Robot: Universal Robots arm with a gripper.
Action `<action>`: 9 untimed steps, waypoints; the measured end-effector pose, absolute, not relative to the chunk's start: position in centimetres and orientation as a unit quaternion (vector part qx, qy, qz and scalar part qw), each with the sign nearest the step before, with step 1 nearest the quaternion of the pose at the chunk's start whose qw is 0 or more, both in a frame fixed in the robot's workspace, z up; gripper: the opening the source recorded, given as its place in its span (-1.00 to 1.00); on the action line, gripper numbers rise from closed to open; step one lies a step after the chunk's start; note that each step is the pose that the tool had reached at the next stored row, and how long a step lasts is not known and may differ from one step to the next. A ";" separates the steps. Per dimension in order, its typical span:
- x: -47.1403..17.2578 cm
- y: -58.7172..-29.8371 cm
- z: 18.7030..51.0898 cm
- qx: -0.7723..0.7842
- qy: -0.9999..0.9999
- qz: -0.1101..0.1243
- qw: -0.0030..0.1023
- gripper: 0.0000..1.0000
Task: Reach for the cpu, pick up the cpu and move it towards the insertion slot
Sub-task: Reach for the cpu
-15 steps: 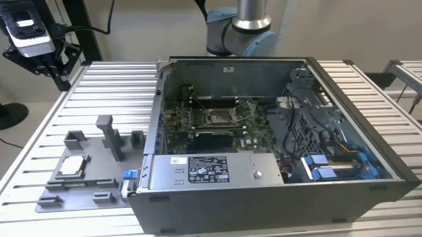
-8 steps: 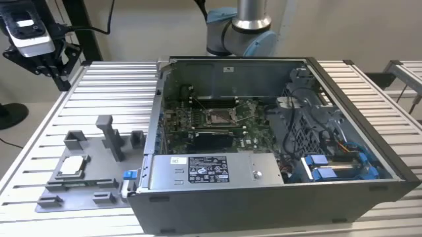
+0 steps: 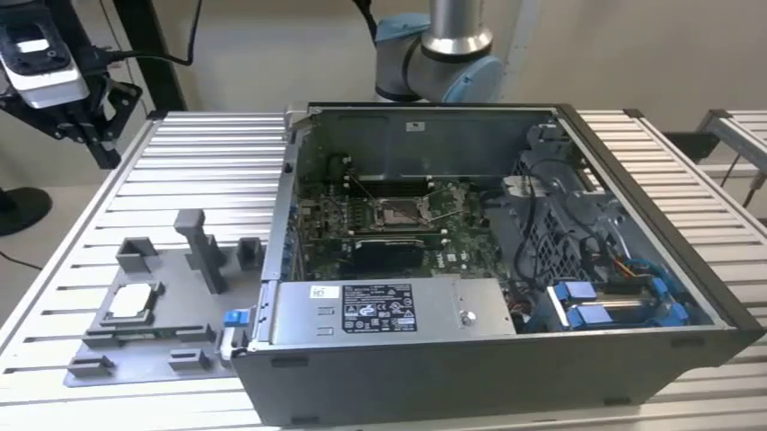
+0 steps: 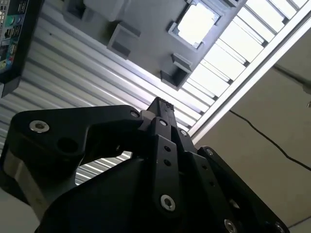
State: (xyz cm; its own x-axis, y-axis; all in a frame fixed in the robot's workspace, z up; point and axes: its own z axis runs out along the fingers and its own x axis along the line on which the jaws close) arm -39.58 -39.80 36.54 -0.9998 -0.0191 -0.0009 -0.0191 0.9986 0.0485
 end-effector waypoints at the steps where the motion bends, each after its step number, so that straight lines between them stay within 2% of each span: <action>1: -39.8 -40.0 36.5 -0.010 1.000 0.024 0.000 -1.00; 9: -40.7 -42.4 36.1 -0.010 1.000 0.024 0.000 -1.00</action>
State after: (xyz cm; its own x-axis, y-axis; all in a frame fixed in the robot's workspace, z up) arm -40.73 -42.39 36.08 -0.9998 -0.0191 -0.0008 -0.0192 0.9986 0.0485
